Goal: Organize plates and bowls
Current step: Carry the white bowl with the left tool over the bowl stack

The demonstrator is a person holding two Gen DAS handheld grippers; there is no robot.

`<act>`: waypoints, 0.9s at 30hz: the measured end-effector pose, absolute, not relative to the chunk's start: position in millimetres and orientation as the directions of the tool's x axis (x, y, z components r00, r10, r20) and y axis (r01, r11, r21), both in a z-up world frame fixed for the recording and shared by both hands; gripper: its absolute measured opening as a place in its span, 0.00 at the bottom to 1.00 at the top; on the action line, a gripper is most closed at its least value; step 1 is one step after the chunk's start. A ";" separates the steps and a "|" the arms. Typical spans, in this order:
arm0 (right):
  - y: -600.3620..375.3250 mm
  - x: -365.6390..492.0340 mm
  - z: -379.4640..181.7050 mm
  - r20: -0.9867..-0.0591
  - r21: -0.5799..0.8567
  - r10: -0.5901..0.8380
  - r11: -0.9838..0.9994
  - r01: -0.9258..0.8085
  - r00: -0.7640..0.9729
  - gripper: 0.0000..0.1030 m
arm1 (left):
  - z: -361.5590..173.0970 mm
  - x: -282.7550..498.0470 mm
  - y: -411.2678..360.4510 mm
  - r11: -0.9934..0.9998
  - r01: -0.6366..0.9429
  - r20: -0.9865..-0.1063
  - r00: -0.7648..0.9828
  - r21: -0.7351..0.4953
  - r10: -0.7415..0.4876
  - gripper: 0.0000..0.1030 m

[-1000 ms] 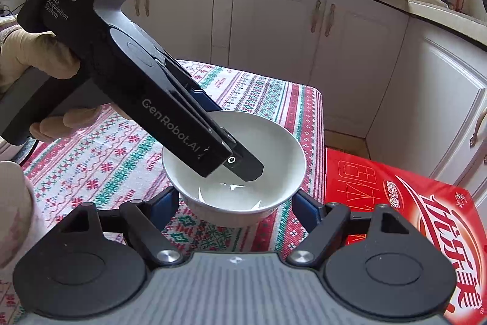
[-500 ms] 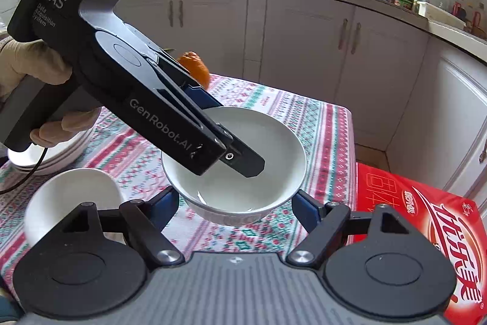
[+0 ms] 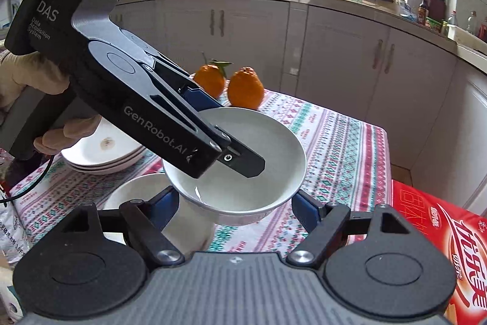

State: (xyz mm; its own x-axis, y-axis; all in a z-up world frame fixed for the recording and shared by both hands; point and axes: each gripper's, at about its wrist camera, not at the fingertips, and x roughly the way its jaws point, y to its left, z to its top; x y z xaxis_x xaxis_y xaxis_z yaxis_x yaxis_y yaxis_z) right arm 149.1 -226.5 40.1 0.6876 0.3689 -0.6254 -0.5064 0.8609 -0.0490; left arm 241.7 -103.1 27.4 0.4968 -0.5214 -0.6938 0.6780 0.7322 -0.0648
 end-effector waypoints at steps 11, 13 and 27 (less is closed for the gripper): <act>-206.0 128.8 40.4 -0.630 -0.038 0.418 0.825 -0.564 0.655 0.82 | 26.4 209.1 -75.4 0.772 0.632 -0.681 0.538 -0.063 -0.496 0.62; -202.1 126.7 38.0 -0.637 -0.037 0.420 0.821 -0.569 0.647 0.82 | 23.5 206.4 -72.3 0.775 0.628 -0.684 0.536 -0.069 -0.495 0.62; -193.5 124.1 22.9 -0.682 -0.013 0.421 0.811 -0.585 0.598 0.82 | -2.7 199.9 -61.9 0.785 0.609 -0.703 0.509 -0.114 -0.497 0.62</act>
State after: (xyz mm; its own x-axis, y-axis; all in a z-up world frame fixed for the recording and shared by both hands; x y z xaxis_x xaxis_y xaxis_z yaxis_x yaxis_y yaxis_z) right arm 124.1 -193.5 22.9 0.5982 0.4211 -0.6818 -0.5853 0.8107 -0.0128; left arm 199.9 -61.9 -2.7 0.5090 -0.4973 -0.7026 0.6090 0.7849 -0.1144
